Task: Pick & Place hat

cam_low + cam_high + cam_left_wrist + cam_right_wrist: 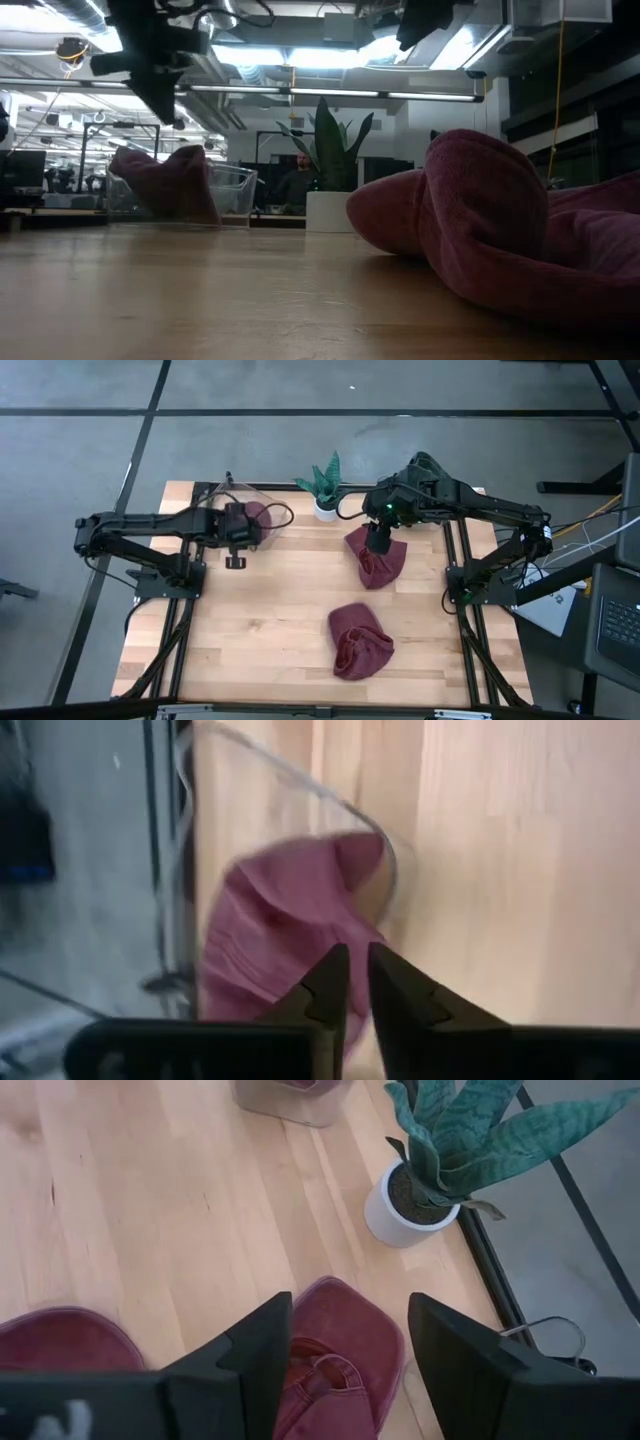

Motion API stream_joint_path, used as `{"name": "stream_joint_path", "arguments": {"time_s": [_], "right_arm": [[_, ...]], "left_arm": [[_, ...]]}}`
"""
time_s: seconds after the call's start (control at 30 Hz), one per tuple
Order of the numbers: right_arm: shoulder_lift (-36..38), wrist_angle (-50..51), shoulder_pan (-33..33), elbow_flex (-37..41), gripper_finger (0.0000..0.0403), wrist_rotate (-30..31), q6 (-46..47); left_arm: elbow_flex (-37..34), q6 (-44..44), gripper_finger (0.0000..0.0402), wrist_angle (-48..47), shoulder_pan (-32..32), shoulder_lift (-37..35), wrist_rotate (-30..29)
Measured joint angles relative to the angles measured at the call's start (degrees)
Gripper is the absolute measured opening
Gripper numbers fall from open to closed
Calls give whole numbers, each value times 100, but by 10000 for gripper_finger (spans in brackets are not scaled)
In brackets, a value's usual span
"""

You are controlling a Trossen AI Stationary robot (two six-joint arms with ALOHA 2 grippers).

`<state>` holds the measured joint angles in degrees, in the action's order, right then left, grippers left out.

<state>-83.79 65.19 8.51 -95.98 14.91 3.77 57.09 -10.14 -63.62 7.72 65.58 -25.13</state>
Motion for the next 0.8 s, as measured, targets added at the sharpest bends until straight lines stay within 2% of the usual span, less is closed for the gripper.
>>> {"name": "stream_joint_path", "arguments": {"time_s": [0.23, 0.37, 0.57, 0.8], "right_arm": [[0, -16, 0, 0, 200, 3, -194], [0, -20, 0, 0, 200, 3, -255], [0, -20, 0, 0, 200, 5, -303], [-2, -20, 0, 0, 200, 53, -412]], "left_arm": [[-146, 1151, 96, -743, -356, 0, 42], [-148, 1770, 120, -999, -498, 0, -223], [-148, 2173, 134, -997, -712, 272, -650], [-150, 2539, 135, -1007, -738, 678, -686]]}}
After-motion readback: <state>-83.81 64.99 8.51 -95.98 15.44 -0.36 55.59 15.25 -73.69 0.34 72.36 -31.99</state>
